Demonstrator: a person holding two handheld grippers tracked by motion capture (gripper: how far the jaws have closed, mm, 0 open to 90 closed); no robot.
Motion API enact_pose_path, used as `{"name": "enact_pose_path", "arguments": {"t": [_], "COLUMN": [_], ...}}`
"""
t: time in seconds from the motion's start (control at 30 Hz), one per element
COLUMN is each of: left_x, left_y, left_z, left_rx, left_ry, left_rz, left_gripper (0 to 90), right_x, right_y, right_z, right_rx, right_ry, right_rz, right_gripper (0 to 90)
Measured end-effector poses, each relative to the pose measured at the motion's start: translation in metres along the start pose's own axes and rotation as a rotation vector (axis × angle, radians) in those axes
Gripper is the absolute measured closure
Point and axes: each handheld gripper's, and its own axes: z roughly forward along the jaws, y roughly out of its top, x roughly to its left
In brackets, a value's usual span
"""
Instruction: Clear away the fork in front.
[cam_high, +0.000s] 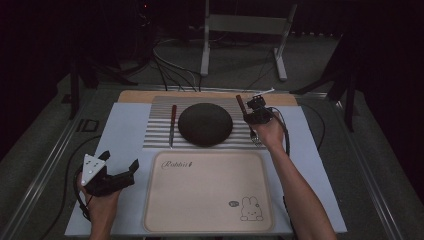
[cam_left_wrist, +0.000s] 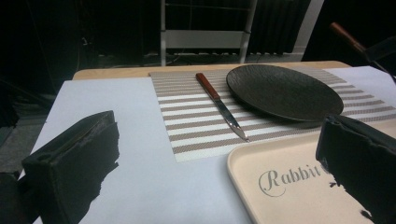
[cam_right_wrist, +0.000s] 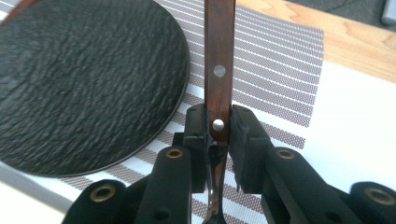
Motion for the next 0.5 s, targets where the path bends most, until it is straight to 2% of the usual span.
{"name": "enact_pose_path", "arguments": {"t": [0.33, 0.5], "left_x": [-0.003, -0.004], "left_y": [-0.001, 0.000], "left_z": [0.002, 0.003], "left_rx": [0.018, 0.019], "left_ry": [-0.003, -0.027], "left_rz": [0.005, -0.022], "left_gripper": [0.0, 0.0], "right_x": [0.016, 0.022], "right_y": [-0.013, -0.021], "right_z": [-0.028, -0.040], "right_rx": [-0.082, -0.117], "right_ry": [0.027, 0.046], "right_rz": [-0.072, -0.091], "right_gripper": [78.1, 78.1]}}
